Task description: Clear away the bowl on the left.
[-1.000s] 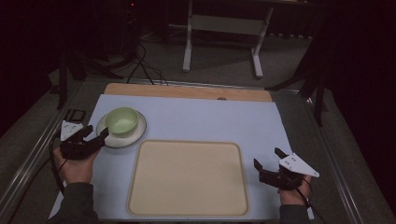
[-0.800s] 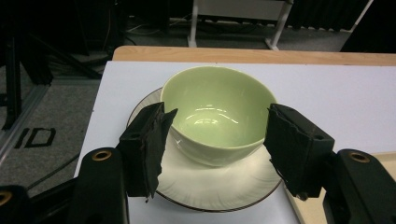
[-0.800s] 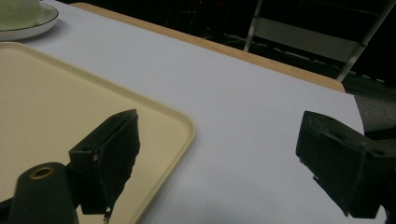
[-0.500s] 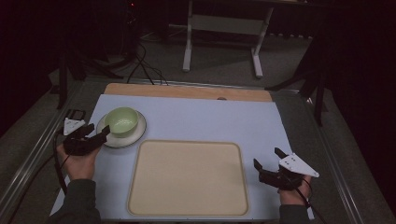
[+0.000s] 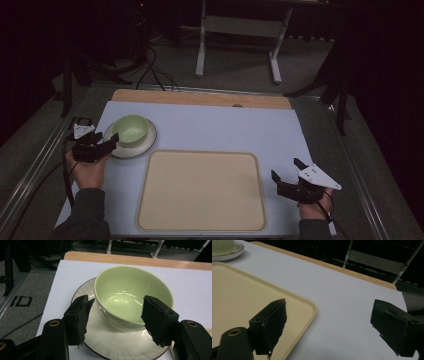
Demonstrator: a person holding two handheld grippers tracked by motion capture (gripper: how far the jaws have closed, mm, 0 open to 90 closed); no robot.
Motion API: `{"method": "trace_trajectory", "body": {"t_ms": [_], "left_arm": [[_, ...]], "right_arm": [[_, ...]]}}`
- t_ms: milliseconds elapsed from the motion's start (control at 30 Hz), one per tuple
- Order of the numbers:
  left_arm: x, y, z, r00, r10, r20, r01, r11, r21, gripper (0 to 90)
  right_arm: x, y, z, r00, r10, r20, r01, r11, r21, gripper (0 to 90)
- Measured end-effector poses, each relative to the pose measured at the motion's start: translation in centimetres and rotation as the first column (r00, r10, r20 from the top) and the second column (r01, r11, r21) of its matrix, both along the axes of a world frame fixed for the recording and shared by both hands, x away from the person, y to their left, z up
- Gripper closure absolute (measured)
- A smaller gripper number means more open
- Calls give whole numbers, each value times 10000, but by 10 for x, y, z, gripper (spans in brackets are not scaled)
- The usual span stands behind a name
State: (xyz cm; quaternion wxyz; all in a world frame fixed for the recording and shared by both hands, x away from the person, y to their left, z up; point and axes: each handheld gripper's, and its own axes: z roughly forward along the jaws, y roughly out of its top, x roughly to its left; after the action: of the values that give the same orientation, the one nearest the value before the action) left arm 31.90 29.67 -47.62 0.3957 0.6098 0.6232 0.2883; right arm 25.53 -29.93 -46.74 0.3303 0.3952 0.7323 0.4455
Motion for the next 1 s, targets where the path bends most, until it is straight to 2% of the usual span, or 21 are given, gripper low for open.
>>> {"method": "trace_trajectory", "body": {"t_ms": [133,300,433,600,667,700,867,933,1000], "left_arm": [[5,2,-2,9999,151,-6,-151,9997,-212,398],[13,0,-4,9997,69,-237,-68,9999,74,402],[20,-2,-5,9993,109,-345,-109,9999,2,410],[29,-5,-9,9969,202,-755,-189,9997,173,433],[29,-5,-9,9969,202,-755,-189,9997,173,442],[35,-5,-11,9927,372,-1144,-349,9992,218,461],[43,-6,-17,9823,624,-1765,-585,9979,271,515],[46,-5,-18,9790,614,-1945,-613,9981,65,532],[49,-6,-19,9752,719,-2094,-716,9974,91,555]], "right_arm": [[0,0,0,10000,7,9,-7,10000,-9,131],[0,0,0,10000,14,6,-14,10000,-19,131],[0,0,0,10000,4,8,-4,10000,-13,131],[0,0,0,10000,22,26,-22,10000,-28,131],[0,0,0,10000,32,31,-32,10000,-34,131],[0,0,0,10000,43,38,-43,10000,-44,131],[0,0,1,10000,65,61,-64,10000,-38,131],[0,1,1,10000,51,72,-50,10000,-13,131],[0,1,1,9999,56,93,-56,10000,-23,131]]}}
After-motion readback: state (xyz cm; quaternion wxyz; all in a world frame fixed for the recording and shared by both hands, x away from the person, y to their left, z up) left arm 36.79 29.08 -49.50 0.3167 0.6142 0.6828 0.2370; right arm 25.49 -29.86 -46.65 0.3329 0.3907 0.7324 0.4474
